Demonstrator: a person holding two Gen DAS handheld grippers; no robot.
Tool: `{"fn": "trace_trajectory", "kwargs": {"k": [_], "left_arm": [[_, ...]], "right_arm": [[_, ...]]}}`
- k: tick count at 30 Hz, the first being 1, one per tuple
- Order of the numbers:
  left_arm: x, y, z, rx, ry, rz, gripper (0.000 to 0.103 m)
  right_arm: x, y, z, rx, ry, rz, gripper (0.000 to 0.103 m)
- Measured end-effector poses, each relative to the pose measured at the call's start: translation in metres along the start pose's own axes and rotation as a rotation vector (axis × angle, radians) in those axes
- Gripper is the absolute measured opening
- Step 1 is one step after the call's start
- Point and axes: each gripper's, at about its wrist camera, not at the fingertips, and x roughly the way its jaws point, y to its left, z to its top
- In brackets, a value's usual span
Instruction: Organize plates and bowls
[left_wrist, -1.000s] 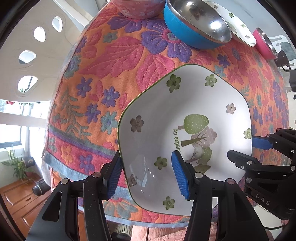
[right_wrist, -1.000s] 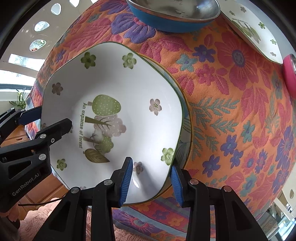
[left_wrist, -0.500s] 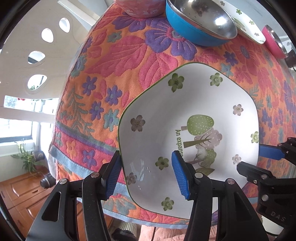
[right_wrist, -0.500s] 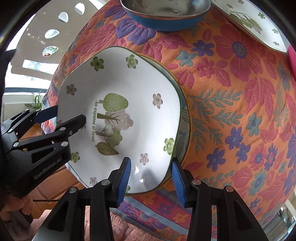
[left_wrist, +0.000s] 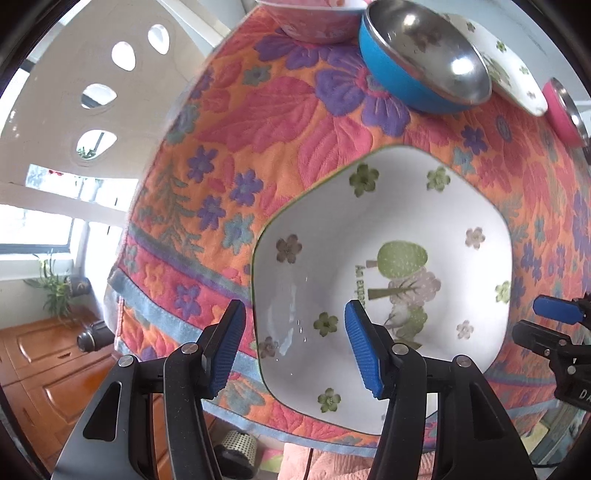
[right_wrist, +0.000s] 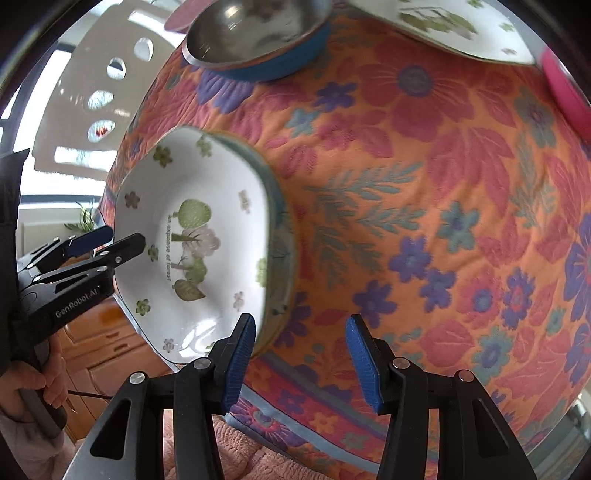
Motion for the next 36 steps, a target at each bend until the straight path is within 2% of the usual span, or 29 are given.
{"fn": "trace_trajectory", "kwargs": {"k": [5, 12, 16, 23, 27, 33, 36], "left_arm": [[-0.021, -0.013, 0.016, 0.027, -0.031, 0.003, 0.054], [-0.06, -0.042, 0.054, 0.071, -0.098, -0.068, 0.054], [-0.076, -0.051, 0.086, 0.088, -0.136, -0.094, 0.054], [-0.097, -0.072, 0.145, 0.125, -0.193, -0.077, 0.056], [-0.108, -0.086, 0.184, 0.142, -0.215, -0.1, 0.056], [-0.117, -0.11, 0.238, 0.169, -0.23, -0.141, 0.058], [-0.106, -0.12, 0.262, 0.156, -0.206, -0.167, 0.058]], "right_arm": [[-0.025, -0.022, -0.001, 0.015, -0.045, 0.045, 0.049], [-0.08, -0.049, 0.015, 0.03, -0.131, 0.079, 0.049], [-0.111, -0.055, 0.032, 0.053, -0.191, 0.089, 0.049], [-0.158, -0.057, 0.071, 0.076, -0.297, 0.095, 0.049], [-0.181, -0.061, 0.095, 0.094, -0.351, 0.097, 0.05], [-0.185, -0.082, 0.122, 0.216, -0.415, 0.109, 0.057], [-0.17, -0.099, 0.125, 0.306, -0.411, 0.161, 0.059]]}}
